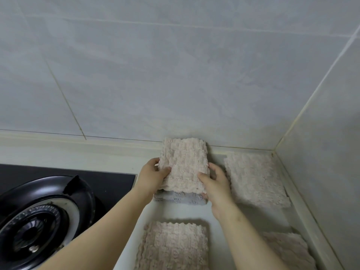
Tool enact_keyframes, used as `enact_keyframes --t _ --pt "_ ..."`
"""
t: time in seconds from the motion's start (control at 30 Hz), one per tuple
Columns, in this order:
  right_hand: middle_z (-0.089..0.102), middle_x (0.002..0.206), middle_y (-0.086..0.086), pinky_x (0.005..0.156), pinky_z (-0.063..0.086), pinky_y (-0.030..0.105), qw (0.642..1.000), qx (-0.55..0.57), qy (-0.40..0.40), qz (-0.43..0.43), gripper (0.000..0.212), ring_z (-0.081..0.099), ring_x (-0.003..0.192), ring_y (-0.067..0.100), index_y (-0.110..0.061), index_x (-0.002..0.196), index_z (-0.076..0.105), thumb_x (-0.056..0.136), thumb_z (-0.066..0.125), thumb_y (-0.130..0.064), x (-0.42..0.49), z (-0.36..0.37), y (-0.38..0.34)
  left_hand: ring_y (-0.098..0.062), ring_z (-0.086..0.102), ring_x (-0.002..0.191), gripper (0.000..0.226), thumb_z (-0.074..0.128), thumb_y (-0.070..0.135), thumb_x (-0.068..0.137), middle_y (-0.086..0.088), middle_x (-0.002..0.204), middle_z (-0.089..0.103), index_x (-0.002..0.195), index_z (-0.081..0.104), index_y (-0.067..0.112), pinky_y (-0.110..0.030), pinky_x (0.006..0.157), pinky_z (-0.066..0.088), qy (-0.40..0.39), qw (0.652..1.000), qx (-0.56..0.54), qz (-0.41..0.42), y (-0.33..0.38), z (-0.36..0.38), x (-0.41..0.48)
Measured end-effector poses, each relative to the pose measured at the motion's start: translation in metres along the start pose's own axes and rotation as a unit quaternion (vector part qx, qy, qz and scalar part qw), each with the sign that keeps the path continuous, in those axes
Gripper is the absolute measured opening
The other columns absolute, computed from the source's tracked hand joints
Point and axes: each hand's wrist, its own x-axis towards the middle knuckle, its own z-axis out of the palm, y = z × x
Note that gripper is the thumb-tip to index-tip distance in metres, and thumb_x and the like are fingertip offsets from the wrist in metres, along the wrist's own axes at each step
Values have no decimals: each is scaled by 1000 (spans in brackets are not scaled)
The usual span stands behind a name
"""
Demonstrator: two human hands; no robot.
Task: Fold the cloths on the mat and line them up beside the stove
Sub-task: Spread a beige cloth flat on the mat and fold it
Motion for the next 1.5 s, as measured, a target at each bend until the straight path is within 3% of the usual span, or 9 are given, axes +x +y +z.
enact_keyframes --t 0.17,0.27,0.4,0.53,0.83,1.0,1.13,1.37,1.5 --pt "54 84 -7 62 41 27 998 -13 25 62 31 50 70 8 -18 112 48 87 56 -2 1 1 0 -21 60 86 49 63 14 87 -3 98 59 131 43 10 -37 76 55 -2 998 47 -38 -8 0 3" --pt "55 98 -2 69 41 28 992 -96 76 -15 40 51 74 8 -19 122 48 86 55 -6 3 2 -2 -26 49 115 64 62 34 85 -7 130 46 140 33 18 -39 95 44 94 967 227 72 -12 0 3" --pt "30 150 -7 106 28 36 889 -409 81 -186 52 30 133 19 -28 142 34 91 46 -21 7 7 0 -23 18 141 72 21 62 81 4 156 17 146 25 30 -39 112 22 54 860 432 266 -19 8 6" --pt "-1 158 -16 115 9 41 829 -539 -21 -148 52 1 145 19 -37 148 13 98 31 -34 21 13 10 -16 -9 145 54 16 49 96 10 158 -1 148 13 34 -40 117 1 -40 823 520 225 -27 19 17" --pt "1 158 -12 116 4 45 818 -567 -30 -91 52 -2 146 21 -38 148 7 99 21 -40 41 12 24 -14 -12 145 51 20 44 98 8 158 1 148 11 36 -43 115 -12 -23 809 554 197 -39 26 28" --pt "-3 159 -9 115 6 46 834 -545 -19 -78 54 3 146 23 -37 149 5 99 25 -36 26 16 8 -16 -11 145 51 28 39 98 10 158 3 147 15 35 -46 116 -5 -64 833 520 177 -30 19 23" --pt "12 157 -4 113 15 40 865 -479 65 -138 52 15 142 23 -30 147 18 97 35 -27 -13 20 -17 -19 15 143 50 46 20 91 2 154 18 140 36 23 -34 114 21 -19 877 423 226 -10 -2 -8" --pt "44 139 -1 103 36 35 901 -371 -69 -214 37 43 123 21 -23 130 45 94 43 -20 -111 72 -33 3 45 109 38 44 -1 86 16 118 42 116 55 20 -1 75 32 71 935 246 246 22 -82 -116" --pt "50 129 -4 93 37 24 899 -334 -154 -238 31 48 117 14 -24 123 51 92 50 -26 -171 126 -19 -1 50 105 33 46 7 91 16 111 55 117 55 26 -11 81 38 147 949 175 216 2 -147 -179"
